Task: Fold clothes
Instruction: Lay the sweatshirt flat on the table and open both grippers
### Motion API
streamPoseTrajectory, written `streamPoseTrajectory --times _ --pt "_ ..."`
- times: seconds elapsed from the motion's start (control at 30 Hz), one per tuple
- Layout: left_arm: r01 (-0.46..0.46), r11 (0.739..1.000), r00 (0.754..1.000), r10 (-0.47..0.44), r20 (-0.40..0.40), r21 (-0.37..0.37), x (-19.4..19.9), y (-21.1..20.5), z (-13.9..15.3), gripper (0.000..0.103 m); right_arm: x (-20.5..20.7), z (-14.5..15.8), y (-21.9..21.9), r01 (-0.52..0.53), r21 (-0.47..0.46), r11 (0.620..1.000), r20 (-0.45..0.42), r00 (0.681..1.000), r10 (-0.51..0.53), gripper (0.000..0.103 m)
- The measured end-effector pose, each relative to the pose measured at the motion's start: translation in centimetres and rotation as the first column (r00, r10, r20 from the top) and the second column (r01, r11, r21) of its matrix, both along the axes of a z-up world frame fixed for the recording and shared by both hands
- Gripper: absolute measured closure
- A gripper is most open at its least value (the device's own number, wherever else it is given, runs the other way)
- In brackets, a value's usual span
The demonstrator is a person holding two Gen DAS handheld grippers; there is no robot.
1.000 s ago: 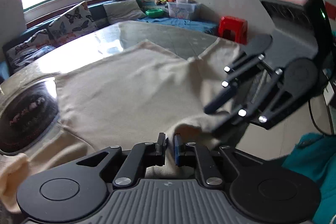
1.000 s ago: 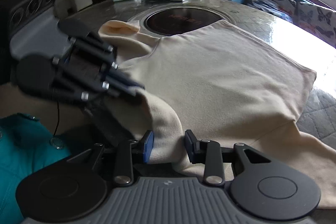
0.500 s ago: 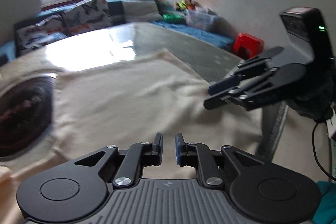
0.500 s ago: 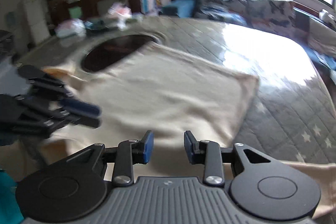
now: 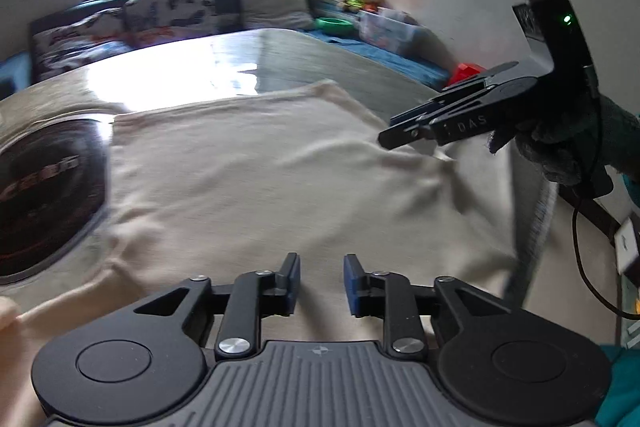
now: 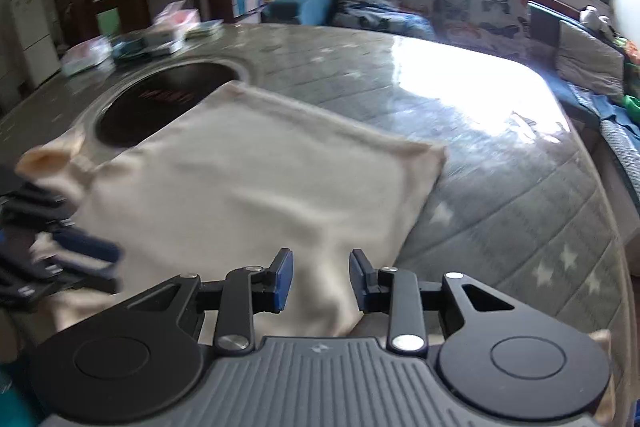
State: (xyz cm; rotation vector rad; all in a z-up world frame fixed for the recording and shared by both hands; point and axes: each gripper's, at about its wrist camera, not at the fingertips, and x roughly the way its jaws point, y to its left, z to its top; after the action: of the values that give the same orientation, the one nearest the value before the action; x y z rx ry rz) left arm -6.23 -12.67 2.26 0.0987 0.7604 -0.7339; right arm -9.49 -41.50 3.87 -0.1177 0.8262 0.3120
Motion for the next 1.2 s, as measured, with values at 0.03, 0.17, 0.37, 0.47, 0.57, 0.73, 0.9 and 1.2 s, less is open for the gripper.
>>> streamPoseTrajectory --times 0.03,0.17,0.37,0.47,0.57,0.73,0.9,1.2 --pt "-0.021 1.000 1.000 0.021 -0.001 -0.002 0.3 0.4 0.1 0.075 1.1 -0.2 -0.2 0.015 -0.003 1.000 0.002 1.000 -0.015 0.072" --pt "-0.101 0.995 0.995 0.101 -0.010 -0.010 1.6 2.0 0.2 0.070 5.2 -1.1 -1.1 0.080 -0.008 0.997 0.004 0.997 -0.080 0.072" --pt "-0.162 0.986 0.986 0.161 -0.030 -0.029 2.6 3.5 -0.1 0.068 9.3 -2.5 -2.2 0.163 -0.007 0.987 0.013 0.987 -0.163 0.072" --pt "-0.190 0.981 0.981 0.189 -0.034 -0.040 3.1 4.3 -0.3 0.067 10.6 -2.6 -2.0 0.159 -0.008 0.987 0.015 0.987 -0.159 0.072" --pt "-0.215 0.976 0.976 0.213 -0.038 -0.048 3.6 4.8 -0.3 0.067 11.8 -2.8 -1.4 0.149 -0.017 0.989 0.021 0.989 -0.149 0.072" --pt "-0.236 0.971 0.972 0.236 -0.025 -0.044 4.0 5.0 -0.3 0.067 13.8 -3.0 -0.3 0.134 -0.032 0.990 0.031 0.991 -0.133 0.071" --pt "-0.248 0.968 0.969 0.248 0.001 -0.031 4.4 4.8 -0.2 0.067 15.4 -3.0 0.4 0.126 -0.037 0.991 0.035 0.992 -0.125 0.071" --pt "-0.301 0.953 0.953 0.302 0.040 -0.020 3.4 6.2 0.6 0.067 17.8 -3.1 1.1 0.138 -0.059 0.989 0.033 0.990 -0.136 0.070"
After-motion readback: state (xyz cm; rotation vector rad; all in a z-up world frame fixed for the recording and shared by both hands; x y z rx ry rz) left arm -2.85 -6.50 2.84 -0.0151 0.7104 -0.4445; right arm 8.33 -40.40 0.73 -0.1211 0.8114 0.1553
